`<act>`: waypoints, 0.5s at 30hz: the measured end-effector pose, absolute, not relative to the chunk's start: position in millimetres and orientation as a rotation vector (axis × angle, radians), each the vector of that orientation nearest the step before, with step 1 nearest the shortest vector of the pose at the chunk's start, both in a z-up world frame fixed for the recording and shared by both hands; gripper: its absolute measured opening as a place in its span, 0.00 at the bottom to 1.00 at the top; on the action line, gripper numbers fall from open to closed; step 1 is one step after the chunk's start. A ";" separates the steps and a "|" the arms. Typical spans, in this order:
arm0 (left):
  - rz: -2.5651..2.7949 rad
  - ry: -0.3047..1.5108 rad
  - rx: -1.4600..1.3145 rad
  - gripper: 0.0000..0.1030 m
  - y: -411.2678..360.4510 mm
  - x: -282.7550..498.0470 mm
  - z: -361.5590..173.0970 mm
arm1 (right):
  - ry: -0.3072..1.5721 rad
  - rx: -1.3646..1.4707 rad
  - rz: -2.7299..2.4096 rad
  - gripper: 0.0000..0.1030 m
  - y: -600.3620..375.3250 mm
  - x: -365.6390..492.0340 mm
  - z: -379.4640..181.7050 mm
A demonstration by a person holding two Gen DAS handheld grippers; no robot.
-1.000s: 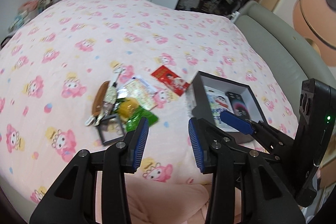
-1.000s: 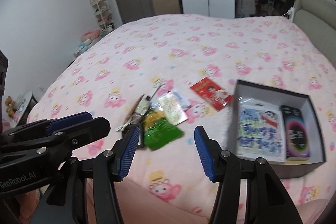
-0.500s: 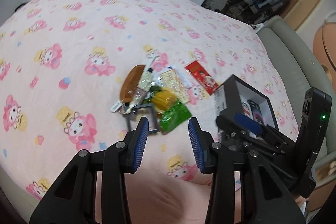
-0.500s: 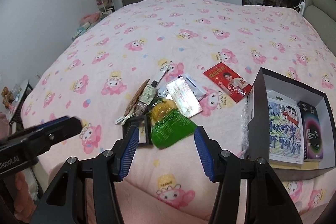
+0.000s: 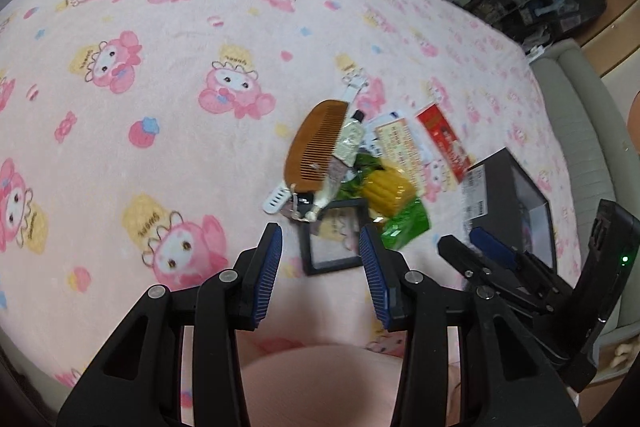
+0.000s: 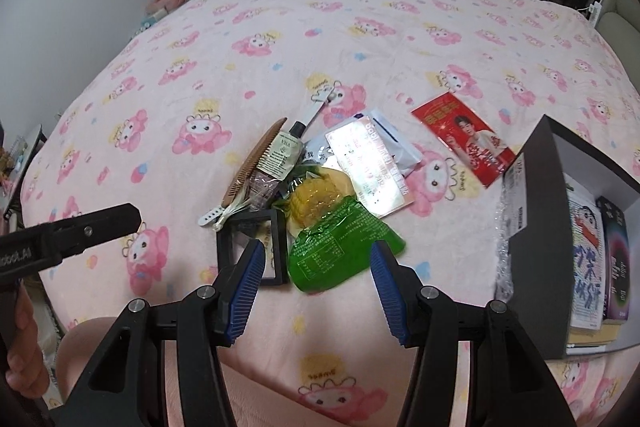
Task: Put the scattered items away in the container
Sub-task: 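Close the right gripper on the small black square frame while the left gripper grasps the white tassel brush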
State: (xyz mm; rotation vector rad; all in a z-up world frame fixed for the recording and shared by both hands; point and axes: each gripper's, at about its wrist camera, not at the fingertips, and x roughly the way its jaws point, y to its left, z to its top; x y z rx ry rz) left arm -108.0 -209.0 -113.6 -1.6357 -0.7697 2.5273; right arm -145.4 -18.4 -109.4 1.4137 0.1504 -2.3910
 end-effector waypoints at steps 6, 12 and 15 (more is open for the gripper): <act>2.384 -0.770 -1.692 0.39 -218.7 -130.2 -138.2 | 0.160 1.489 -2.355 0.49 -22.6 -163.2 -135.8; 2.223 -0.746 -1.740 0.39 -213.9 -148.7 -166.7 | 0.144 1.541 -2.264 0.49 -32.4 -169.5 -159.0; 2.114 -0.707 -1.744 0.39 -209.7 -157.4 -181.1 | 0.153 1.557 -2.216 0.49 -39.2 -170.9 -167.8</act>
